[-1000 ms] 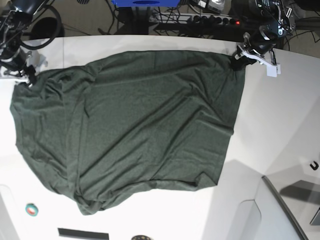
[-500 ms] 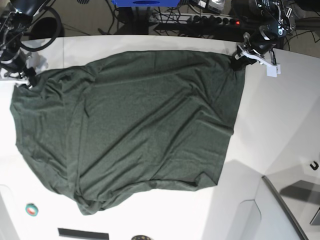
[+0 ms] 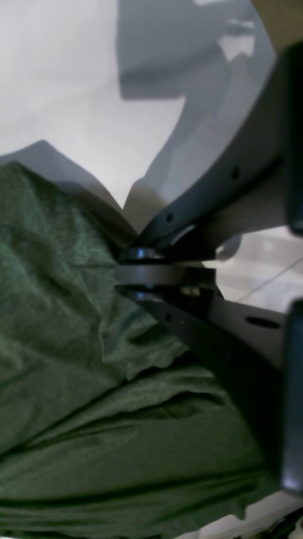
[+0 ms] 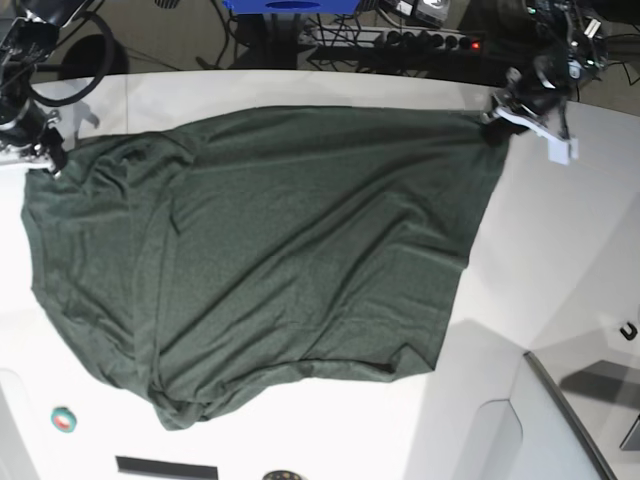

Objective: Layout the t-shirt on the table in an organized manner, then fold the t-shirt properly
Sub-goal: 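Hold both shirt corners and pull them apart to tension the edge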

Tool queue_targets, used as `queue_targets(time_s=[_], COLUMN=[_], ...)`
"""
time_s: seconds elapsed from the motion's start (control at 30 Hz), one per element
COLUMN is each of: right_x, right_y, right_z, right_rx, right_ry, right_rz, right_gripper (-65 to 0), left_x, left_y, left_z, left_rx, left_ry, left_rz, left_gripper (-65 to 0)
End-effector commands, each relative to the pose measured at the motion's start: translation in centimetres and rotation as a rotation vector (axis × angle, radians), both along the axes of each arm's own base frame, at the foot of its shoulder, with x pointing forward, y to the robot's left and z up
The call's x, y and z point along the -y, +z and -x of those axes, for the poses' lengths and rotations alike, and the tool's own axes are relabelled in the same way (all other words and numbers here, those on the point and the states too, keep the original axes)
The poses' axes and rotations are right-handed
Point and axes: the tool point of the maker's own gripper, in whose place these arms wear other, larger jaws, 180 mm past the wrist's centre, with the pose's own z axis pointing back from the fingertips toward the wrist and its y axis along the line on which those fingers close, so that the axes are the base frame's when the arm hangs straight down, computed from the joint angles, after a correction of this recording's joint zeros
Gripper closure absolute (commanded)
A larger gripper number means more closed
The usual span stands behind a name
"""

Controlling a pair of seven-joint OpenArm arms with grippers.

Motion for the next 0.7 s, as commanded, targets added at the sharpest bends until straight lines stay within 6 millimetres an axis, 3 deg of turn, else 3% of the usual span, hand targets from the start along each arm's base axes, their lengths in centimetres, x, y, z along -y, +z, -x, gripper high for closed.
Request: queue_targets(time_s=[0.0,0.43,0.67], right_x=[0.8,1.3,1.3], right_y=[1.2,2.6,2.2], right_z=[-0.8,1.5,2.4], right_rx=[0.039,-0.018,-0.042], right_ry=[0.002,-0.020,-0.020], right_rz=[0.025,0.061,0.062], right_gripper=[-0.2,-0.2,-0.2], left_x=[-0.4,0.4,0.1], left_y=[0.9,1.5,1.3], left_z=[-0.5,1.2,2.3], left_rx=[0.033,-0.027,-0.048], left_ry=[-0.003,-0.068,-0.067], left_rz=[-0.014,-0.029,-0.036], left_gripper=[0.0,0.0,0.0])
